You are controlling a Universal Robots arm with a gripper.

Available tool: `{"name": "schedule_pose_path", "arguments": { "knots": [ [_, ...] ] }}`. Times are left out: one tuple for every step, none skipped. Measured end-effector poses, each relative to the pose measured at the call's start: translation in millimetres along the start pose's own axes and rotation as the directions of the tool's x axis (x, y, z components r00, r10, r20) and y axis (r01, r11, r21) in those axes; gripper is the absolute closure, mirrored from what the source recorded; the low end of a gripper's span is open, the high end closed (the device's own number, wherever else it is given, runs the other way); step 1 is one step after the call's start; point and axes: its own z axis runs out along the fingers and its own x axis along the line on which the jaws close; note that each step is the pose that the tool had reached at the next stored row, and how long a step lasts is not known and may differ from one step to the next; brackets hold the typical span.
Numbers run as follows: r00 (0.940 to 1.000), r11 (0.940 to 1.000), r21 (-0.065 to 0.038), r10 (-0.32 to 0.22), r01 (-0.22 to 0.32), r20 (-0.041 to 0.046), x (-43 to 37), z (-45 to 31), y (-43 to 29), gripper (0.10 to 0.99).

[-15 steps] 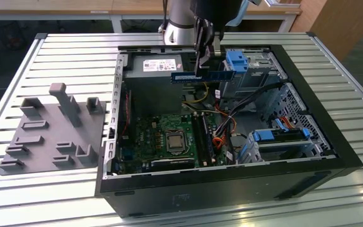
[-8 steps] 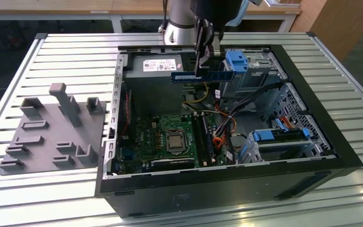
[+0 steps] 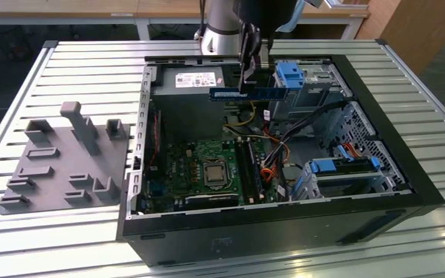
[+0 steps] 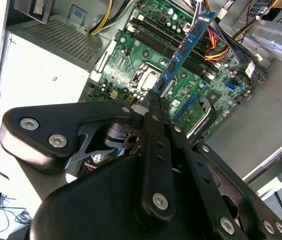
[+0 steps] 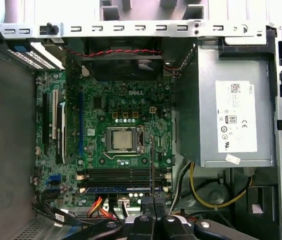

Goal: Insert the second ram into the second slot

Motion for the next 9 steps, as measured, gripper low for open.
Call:
{"name": "schedule_pose_path", "arguments": {
  "knots": [
    [1.0000,1.0000,0.000,0.004,-0.004,0.0002,0.0,0.0,0.0,0.973],
    [1.0000,1.0000,0.000,0.008,-0.008,0.0004,0.0,0.1,0.0,0.973],
    [0.9999,0.9999,0.000,0.012,-0.012,0.0005,0.0,0.1,0.0,0.973],
    [0.9999,0.9999,0.000,0.015,-0.015,0.0007,0.0,0.1,0.0,0.973],
    [0.9998,0.9998,0.000,0.019,-0.019,0.0007,0.0,0.1,0.0,0.973],
    [0.9997,0.9997,0.000,0.023,-0.023,0.0010,0.0,0.1,0.0,0.973],
    [0.9996,0.9996,0.000,0.028,-0.028,0.0011,0.0,0.1,0.0,0.973],
    [0.9995,0.9995,0.000,0.032,-0.032,0.0013,0.0,0.1,0.0,0.973],
    [0.9993,0.9993,0.000,0.036,-0.036,0.0014,0.0,0.1,0.0,0.973]
  ]
}}
